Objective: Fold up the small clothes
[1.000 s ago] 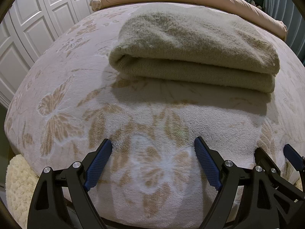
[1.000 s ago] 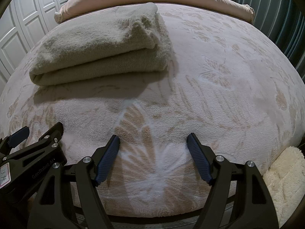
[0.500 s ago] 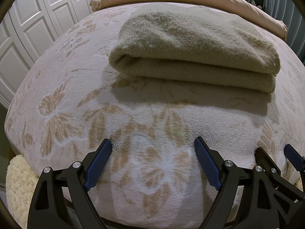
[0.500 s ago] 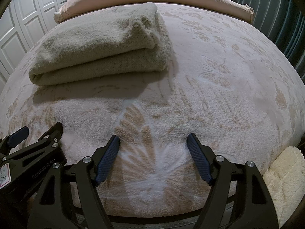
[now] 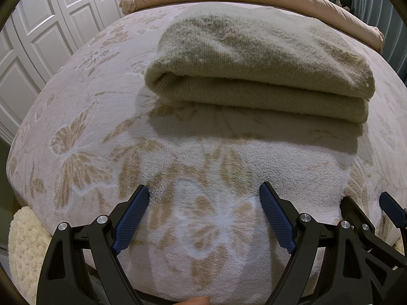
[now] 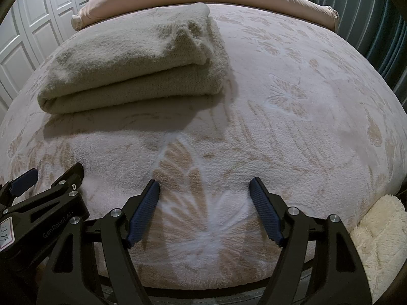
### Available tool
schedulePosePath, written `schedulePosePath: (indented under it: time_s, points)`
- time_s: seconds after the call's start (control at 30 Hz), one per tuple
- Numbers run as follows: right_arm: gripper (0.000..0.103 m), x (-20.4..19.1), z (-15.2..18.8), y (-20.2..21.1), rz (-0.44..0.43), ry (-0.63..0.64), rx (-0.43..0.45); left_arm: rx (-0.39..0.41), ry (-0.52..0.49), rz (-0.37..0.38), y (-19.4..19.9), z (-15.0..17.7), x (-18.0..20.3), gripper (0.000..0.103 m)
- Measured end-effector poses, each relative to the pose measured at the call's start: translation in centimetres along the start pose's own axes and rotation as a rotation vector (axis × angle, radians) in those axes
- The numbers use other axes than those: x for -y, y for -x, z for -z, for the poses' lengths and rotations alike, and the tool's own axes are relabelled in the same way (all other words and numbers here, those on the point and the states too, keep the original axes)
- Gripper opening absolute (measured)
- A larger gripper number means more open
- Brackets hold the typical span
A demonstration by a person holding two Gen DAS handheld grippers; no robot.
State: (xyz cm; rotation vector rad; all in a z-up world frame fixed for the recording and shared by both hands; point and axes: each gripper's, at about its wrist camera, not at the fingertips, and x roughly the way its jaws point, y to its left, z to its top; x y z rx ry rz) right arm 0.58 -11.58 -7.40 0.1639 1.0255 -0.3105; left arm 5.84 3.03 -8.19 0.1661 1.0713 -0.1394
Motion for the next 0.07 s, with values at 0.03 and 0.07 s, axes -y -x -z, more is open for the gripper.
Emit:
schedulePosePath:
  time_s: [0.03, 0.07]
  points:
    - [0.072, 0.03, 0.0, 0.01, 0.0, 0.001, 0.0, 0.0, 0.0, 0.0, 0.0, -0.02, 0.02, 0.086]
    - [0.072, 0.01, 0.0, -0.01, 0.0, 0.0, 0.0, 0.0, 0.0, 0.0, 0.0, 0.02, -0.01, 0.086]
